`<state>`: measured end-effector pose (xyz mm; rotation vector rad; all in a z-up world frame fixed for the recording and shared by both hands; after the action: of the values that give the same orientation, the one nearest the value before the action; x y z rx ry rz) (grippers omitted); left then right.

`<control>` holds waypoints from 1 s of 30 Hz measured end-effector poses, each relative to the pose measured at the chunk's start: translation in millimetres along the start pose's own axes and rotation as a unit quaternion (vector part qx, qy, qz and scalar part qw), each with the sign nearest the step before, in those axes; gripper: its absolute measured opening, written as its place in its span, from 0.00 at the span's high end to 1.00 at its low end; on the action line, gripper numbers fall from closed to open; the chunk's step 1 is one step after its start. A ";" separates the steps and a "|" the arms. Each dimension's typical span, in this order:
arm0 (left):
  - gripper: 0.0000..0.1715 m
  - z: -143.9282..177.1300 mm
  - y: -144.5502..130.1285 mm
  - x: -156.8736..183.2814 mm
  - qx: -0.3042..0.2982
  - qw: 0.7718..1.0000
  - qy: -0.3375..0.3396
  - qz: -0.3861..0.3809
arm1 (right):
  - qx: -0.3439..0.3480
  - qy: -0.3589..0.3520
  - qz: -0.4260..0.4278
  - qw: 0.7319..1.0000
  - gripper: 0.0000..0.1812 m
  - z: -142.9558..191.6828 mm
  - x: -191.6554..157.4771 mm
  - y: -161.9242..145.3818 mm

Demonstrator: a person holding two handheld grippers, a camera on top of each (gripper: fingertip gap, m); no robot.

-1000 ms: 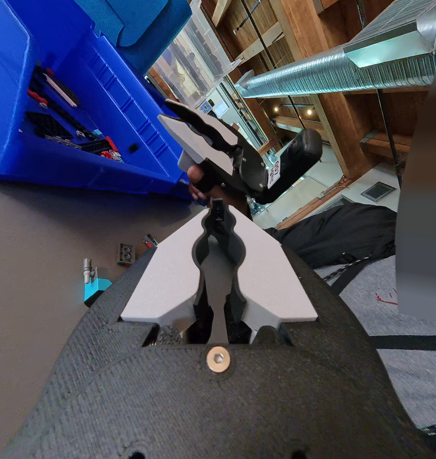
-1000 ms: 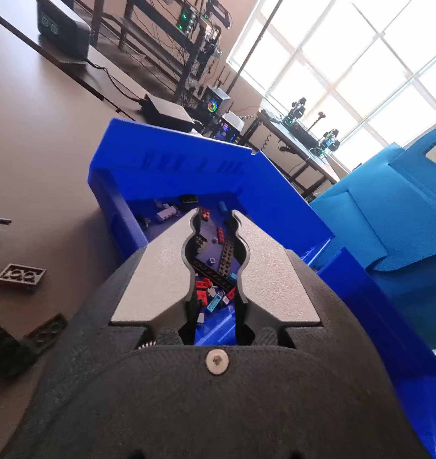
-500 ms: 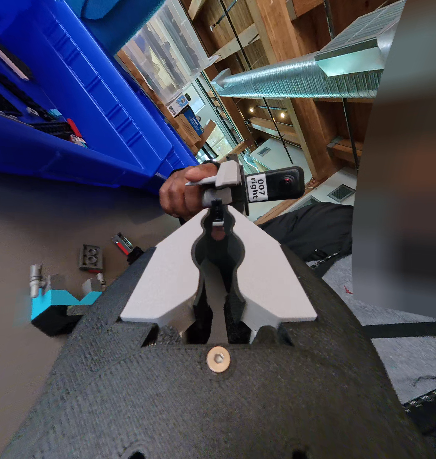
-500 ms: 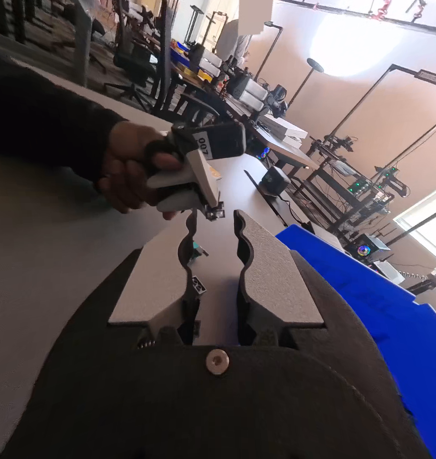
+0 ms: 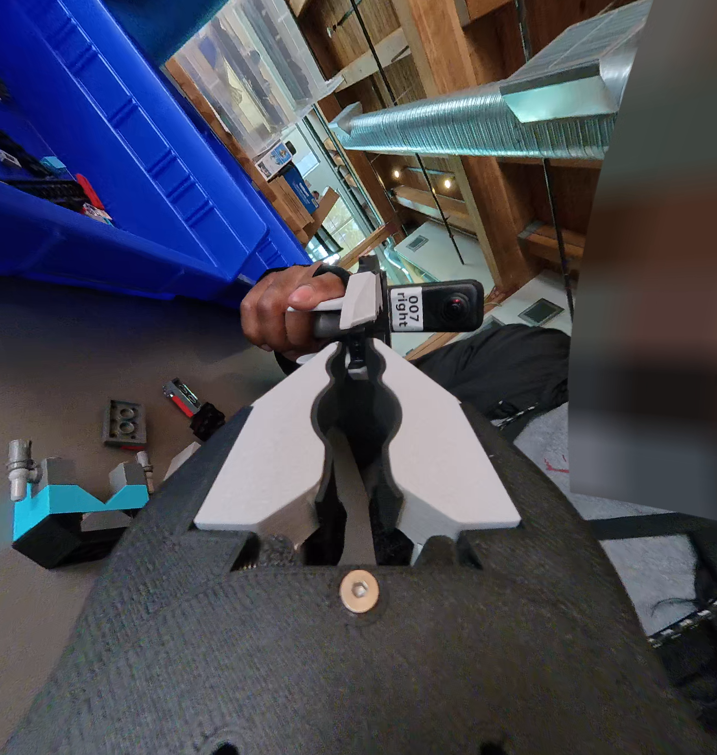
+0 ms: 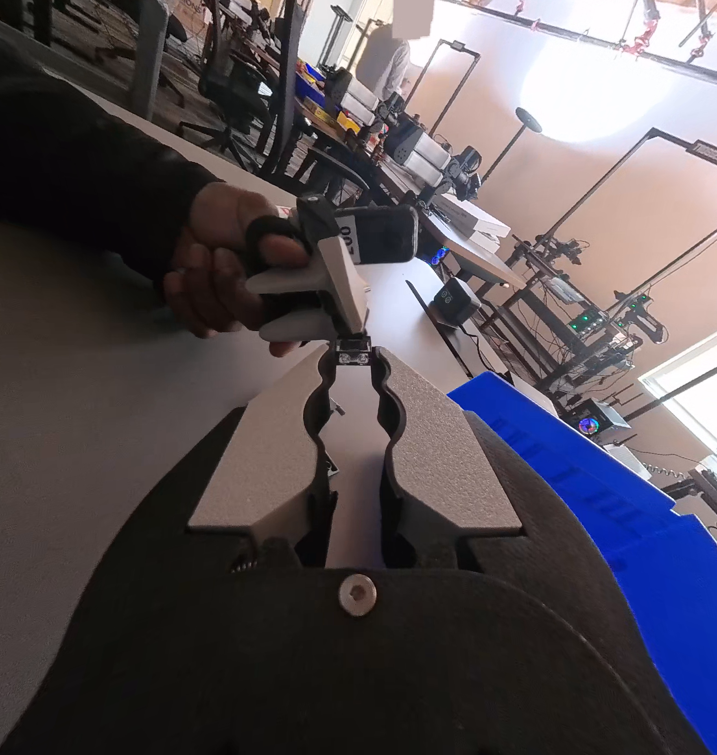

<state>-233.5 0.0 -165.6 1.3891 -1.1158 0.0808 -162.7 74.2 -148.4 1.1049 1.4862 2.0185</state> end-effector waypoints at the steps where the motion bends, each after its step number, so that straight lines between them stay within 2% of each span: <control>1: 0.93 -0.5 -0.8 0.3 -0.008 1.000 0.003 -0.006 | -0.001 0.001 0.001 1.000 0.91 0.3 0.0 0.0; 30: 0.95 -3.2 -5.9 2.4 -0.036 0.999 -0.008 -0.014 | -0.030 0.028 0.036 0.998 0.90 3.7 -5.3 1.6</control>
<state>-226.7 -0.3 -167.6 1.3415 -1.1022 0.0096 -156.4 72.2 -148.3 1.0999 1.4218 2.1456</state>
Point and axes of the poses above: each gripper's, where its closed fingertips meet, z back along the fingers, y out of its top, x = y × z across the jaws, the point moved 6 cm from there along z, back along the fingers, and after that the axes turned 12 degrees about -z, right-handed, at the moved point
